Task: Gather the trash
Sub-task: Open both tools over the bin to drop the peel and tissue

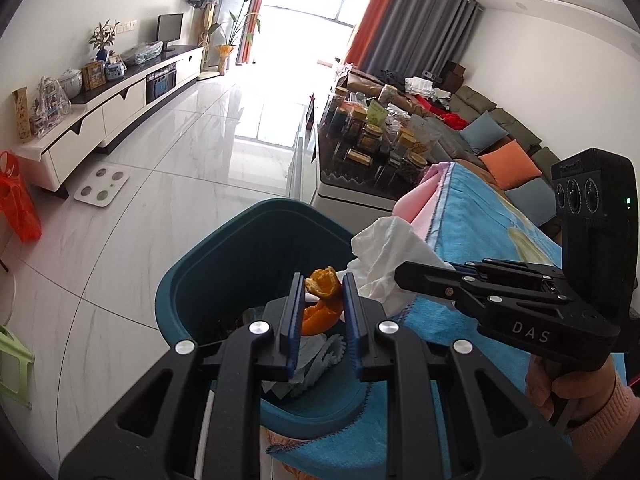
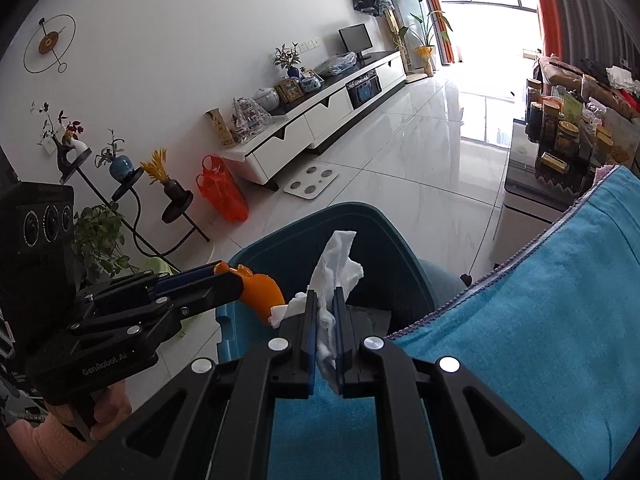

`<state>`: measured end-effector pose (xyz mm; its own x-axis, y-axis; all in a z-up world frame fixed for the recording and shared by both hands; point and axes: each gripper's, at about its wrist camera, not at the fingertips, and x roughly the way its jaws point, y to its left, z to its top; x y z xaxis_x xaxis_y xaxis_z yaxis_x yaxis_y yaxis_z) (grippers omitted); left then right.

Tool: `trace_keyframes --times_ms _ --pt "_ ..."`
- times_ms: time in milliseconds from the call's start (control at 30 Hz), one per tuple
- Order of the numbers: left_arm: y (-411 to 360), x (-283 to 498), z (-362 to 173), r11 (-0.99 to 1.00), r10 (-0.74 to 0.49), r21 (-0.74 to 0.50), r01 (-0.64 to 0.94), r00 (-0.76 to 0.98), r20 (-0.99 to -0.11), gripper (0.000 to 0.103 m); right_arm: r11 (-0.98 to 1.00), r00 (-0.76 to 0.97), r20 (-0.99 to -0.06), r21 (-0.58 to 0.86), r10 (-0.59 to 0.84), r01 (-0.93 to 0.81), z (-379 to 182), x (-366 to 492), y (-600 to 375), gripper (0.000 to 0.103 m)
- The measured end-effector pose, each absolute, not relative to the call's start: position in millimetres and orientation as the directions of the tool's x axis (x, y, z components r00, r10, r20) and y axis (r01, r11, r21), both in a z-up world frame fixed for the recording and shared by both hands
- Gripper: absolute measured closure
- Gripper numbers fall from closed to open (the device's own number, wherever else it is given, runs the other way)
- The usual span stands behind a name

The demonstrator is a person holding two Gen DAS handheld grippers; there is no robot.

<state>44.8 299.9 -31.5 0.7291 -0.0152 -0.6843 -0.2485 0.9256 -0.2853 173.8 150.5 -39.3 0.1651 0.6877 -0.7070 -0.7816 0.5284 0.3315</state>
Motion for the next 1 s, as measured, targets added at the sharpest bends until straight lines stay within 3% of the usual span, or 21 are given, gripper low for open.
trace_keyframes --times_ms 267,400,500,700,1000 --pt "311 61 -55 0.899 -0.044 -0.336 -0.281 0.706 -0.707 0.083 0.56 0.164 -0.723 0.349 0.671 -0.752 -48 186 164 0.089" --pt "315 65 -64 0.888 -0.043 -0.348 -0.301 0.697 -0.715 0.069 0.569 0.174 -0.723 0.346 0.668 -0.746 -49 185 163 0.083" --pt "314 63 -65 0.882 -0.04 -0.353 -0.311 0.698 -0.715 0.066 0.571 0.18 -0.715 0.353 0.676 -0.741 -46 183 154 0.079" --pt "298 47 -46 0.898 -0.016 -0.338 -0.283 0.745 -0.666 0.046 0.562 0.208 -0.674 0.361 0.708 -0.744 -33 168 117 0.066" --pt "226 15 -8 0.954 -0.112 -0.294 -0.064 0.832 -0.543 0.025 0.587 0.332 -0.593 0.308 0.734 -0.749 -2 122 16 0.055"
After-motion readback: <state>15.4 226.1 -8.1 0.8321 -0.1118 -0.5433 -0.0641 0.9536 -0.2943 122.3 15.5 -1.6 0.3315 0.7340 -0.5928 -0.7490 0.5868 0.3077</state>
